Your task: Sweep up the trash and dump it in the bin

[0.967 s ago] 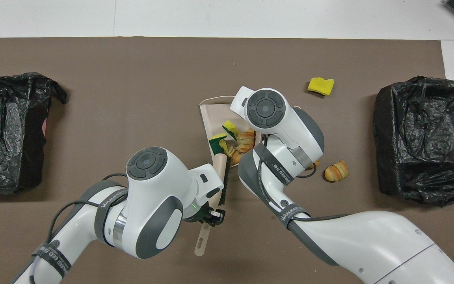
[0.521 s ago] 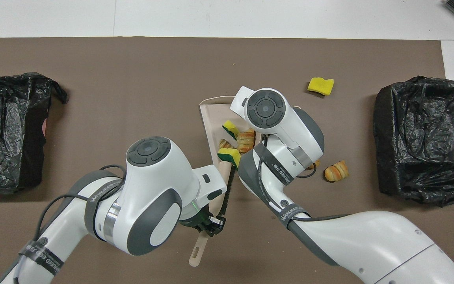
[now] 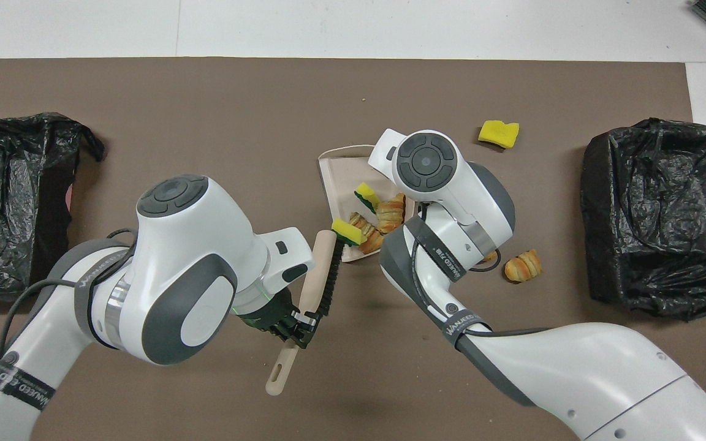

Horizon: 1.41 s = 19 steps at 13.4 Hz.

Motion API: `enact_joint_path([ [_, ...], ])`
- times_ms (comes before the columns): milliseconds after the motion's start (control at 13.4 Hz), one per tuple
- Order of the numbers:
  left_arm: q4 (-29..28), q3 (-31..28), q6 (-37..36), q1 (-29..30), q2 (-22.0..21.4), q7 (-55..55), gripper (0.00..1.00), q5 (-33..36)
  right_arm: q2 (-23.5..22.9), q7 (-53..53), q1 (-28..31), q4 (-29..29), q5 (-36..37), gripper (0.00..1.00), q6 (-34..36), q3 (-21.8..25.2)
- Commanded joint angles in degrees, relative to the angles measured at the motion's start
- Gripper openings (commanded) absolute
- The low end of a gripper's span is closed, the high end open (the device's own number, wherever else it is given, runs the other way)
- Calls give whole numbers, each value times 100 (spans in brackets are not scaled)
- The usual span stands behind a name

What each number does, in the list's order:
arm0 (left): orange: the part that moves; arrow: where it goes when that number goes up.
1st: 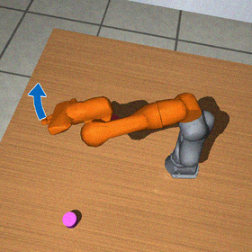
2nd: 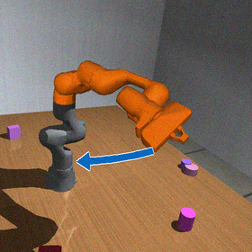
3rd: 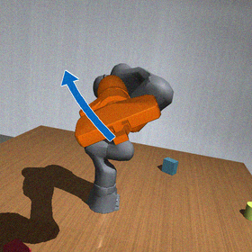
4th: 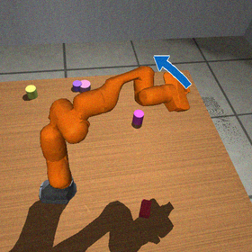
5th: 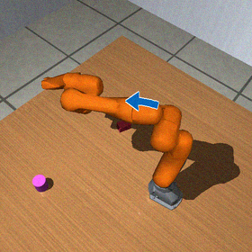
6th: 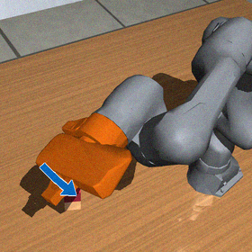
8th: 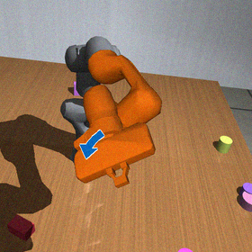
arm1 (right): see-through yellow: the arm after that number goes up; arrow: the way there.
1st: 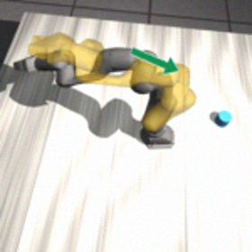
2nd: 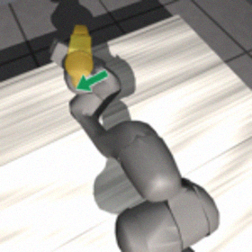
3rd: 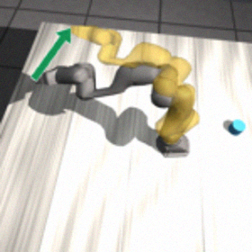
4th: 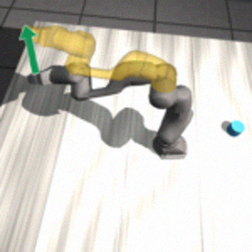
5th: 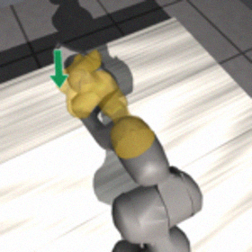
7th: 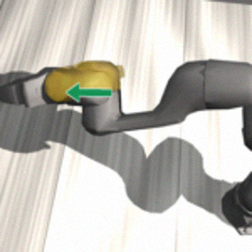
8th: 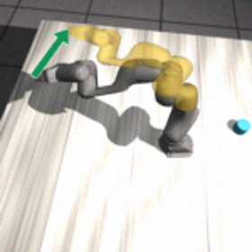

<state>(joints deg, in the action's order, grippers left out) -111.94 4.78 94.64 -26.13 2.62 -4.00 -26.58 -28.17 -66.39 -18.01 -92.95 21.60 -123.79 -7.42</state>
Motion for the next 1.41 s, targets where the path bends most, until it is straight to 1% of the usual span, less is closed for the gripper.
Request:
enact_joint_path([
  [0, 425, 31, 160, 38, 168, -30, 0, -22, 66, -269, 104, -13, 20, 0, 48, -49],
  [74, 540, 23, 38, 47, 221, -48, 0, -14, 66, -269, 131, -13, 20, 0, 40, -41],
  [149, 646, 23, 202, 38, 248, -222, 0, -23, 66, -278, 148, -13, 20, 0, 39, -49],
  [298, 1084, 31, 588, 38, 519, -757, 0, 13, 66, -391, 157, -13, 3, 0, 39, -41],
  [446, 1095, 5, 941, 64, 538, -865, 0, 12, 75, -480, 245, -13, 2, 0, 48, -67],
  [595, 1060, -21, 776, 493, 468, -874, 0, 13, 66, -419, 237, -4, 11, 0, -4, -128],
  [670, 1051, -48, 479, 678, 372, -891, 0, 13, 66, -375, 141, 5, 11, 0, -13, -137],
  [744, 1051, -56, 294, 819, 319, -987, 0, 30, 66, -331, 79, 22, 11, 0, -5, -137],
  [818, 973, -57, 135, 855, 240, -1336, 0, 195, 66, -322, 70, 14, 11, 0, 13, -137],
  [893, 589, -48, 134, 812, 4, -1792, 0, 415, 66, -269, 43, 22, 3, 0, 22, -137],
  [967, 37, -30, 299, 698, -337, -2206, 0, 460, 40, -86, -35, 22, 20, 0, 13, -137],
  [1116, -808, -21, 450, 260, -770, -3276, 0, 461, 14, 108, -106, 14, 20, 0, 4, -137],
  [1190, -1108, -13, 476, 101, -850, -3665, 0, 461, 14, 109, -106, 14, 11, 0, 4, -137],
  [1339, -1540, -4, 712, -321, -886, -3949, 0, 443, -4, 144, -72, 5, -6, 0, 13, -137],
])
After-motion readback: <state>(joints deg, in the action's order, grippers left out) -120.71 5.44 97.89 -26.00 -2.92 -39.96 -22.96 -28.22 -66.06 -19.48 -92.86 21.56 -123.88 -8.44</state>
